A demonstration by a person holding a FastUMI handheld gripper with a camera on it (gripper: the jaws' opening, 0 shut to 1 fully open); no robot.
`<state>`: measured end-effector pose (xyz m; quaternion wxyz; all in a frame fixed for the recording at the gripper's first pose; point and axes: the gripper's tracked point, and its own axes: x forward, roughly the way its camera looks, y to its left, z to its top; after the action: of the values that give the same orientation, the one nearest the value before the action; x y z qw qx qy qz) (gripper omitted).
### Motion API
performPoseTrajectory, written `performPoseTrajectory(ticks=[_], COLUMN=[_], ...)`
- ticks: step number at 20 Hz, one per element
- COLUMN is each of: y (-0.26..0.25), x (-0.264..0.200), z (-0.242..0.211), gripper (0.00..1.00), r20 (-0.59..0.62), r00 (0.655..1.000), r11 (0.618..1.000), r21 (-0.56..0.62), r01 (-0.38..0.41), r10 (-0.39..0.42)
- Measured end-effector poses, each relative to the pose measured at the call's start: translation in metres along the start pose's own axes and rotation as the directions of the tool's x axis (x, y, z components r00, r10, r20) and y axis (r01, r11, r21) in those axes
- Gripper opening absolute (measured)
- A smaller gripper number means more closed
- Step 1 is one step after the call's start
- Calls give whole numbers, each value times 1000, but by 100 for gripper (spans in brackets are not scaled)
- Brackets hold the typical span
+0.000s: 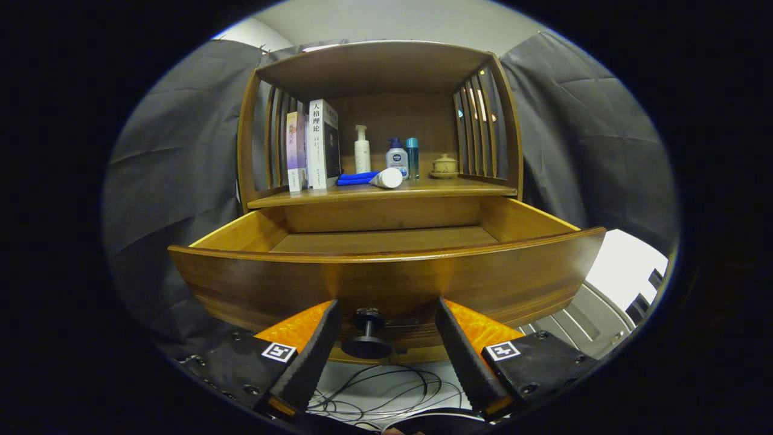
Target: Pull open the drawer, take out the items inside it, and place them on the countertop above the cabinet.
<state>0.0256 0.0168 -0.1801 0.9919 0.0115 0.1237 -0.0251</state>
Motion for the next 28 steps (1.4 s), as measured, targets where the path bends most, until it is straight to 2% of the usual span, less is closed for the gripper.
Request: performPoseTrajectory(ticks=[14, 22, 28], y=[9, 9, 11], x=[5, 31, 68], z=[7, 18, 39], gripper=[98, 98, 98], r20=[58, 65, 89], r00=[998, 998, 996], r11=[1000, 1000, 1000], r21=[-17, -15, -25], r01=[-12, -9, 5], r10=[13, 10, -3])
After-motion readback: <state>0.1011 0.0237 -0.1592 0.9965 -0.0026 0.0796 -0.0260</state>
